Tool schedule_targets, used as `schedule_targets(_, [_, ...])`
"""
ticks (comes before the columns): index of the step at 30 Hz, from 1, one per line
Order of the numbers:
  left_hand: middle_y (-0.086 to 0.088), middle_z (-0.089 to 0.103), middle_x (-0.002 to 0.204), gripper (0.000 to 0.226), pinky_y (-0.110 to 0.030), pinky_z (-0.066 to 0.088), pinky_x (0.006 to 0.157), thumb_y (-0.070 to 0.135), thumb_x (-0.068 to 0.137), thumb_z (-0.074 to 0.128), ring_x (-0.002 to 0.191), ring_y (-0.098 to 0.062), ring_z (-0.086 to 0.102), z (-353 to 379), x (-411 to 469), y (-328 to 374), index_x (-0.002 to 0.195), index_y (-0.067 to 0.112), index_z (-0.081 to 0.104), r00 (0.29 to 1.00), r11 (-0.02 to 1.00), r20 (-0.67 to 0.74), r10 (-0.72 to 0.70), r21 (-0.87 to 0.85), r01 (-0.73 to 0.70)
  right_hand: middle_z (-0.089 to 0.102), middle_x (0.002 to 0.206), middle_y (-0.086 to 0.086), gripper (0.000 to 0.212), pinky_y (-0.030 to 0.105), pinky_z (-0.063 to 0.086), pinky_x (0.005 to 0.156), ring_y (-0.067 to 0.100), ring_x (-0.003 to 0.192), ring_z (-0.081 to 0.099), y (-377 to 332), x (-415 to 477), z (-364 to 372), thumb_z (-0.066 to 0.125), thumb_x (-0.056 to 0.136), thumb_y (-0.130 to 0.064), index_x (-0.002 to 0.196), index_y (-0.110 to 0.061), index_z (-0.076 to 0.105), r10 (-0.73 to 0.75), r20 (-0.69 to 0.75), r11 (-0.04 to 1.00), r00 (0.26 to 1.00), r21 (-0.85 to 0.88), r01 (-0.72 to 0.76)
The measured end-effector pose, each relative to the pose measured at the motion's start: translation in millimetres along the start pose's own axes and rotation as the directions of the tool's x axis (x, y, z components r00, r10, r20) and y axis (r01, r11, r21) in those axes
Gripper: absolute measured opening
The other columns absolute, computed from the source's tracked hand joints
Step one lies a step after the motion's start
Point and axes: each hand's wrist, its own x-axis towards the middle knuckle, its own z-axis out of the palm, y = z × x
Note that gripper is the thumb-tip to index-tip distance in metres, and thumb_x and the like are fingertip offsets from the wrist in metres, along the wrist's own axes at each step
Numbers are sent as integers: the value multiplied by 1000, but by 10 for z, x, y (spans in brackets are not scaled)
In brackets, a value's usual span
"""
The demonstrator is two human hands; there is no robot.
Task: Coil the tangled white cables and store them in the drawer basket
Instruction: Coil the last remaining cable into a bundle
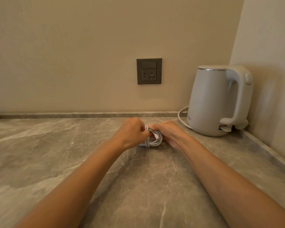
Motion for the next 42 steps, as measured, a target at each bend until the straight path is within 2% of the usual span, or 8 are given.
schedule_targets(3, [-17, 63, 74, 26, -30, 30, 55, 20, 87, 58, 63, -19, 47, 23, -1, 12, 80, -3, 67, 999, 1000, 51, 8, 9, -9, 70, 83, 13, 13, 41, 52, 86, 23, 78, 64, 7, 7, -14, 66, 82, -10, 87, 1, 68, -16, -8, 999, 1000, -37, 15])
schedule_targets(11, [-10, 51, 72, 16, -26, 30, 53, 8, 90, 46, 64, -17, 42, 74, 2, -13, 82, -1, 57, 991, 980, 105, -87, -168, 104, 65, 78, 10, 22, 32, 44, 73, 16, 72, 58, 15, -44, -3, 56, 92, -15, 77, -2, 67, -139, 21, 978, 990, -152, 140])
schedule_targets(17, [-6, 62, 74, 23, -21, 46, 66, 6, 90, 54, 66, -11, 57, 62, -28, -85, 68, 12, 58, 969, 795, 165, -185, -554, 246, 65, 91, 23, 29, 41, 47, 86, 25, 82, 57, 50, -90, 51, 44, 97, -9, 94, 12, 65, -227, 90, 970, 970, -62, 233])
schedule_targets(22, [-1, 61, 65, 22, -18, 45, 61, 8, 89, 57, 61, -9, 55, 135, -31, -104, 68, 13, 61, 967, 744, 87, -241, -623, 242, 63, 92, 18, 30, 40, 45, 92, 24, 87, 58, 115, -142, 56, 39, 98, -5, 104, 13, 62, -222, 204, 975, 953, 33, 220])
schedule_targets(27, [2, 61, 54, 25, -18, 46, 58, 6, 89, 57, 50, -6, 56, 191, -19, -145, 65, 7, 63, 955, 632, 71, -289, -735, 246, 67, 99, 8, 25, 29, 47, 95, 14, 93, 63, 86, -187, -65, 40, 99, -14, 108, -4, 60, -184, 354, 972, 917, 205, 116])
schedule_targets(30, [4, 61, 52, 24, -14, 47, 55, 7, 89, 58, 46, -1, 56, 190, -31, -158, 66, 6, 64, 955, 596, 72, -288, -767, 238, 64, 94, 11, 17, 27, 52, 84, 16, 85, 63, 125, -164, -83, 53, 92, -5, 107, -10, 46, -191, 292, 969, 937, 206, 133])
schedule_targets(34, [3, 64, 55, 20, -21, 50, 63, 9, 88, 59, 53, -7, 59, 196, -40, -153, 69, 7, 67, 953, 580, 75, -294, -778, 241, 65, 100, 18, 23, 40, 49, 92, 24, 92, 62, 165, -142, -59, 60, 89, -3, 110, -11, 58, -336, 216, 939, 917, 7, 343])
schedule_targets(42, [4, 65, 56, 22, -14, 50, 58, 7, 90, 56, 52, -4, 60, 181, -30, -189, 71, 8, 67, 959, 561, 107, -264, -791, 243, 67, 93, -3, 17, 11, 42, 78, 5, 85, 59, 162, -124, 35, 58, 91, -11, 102, -9, 71, -566, 96, 769, 819, -296, 567])
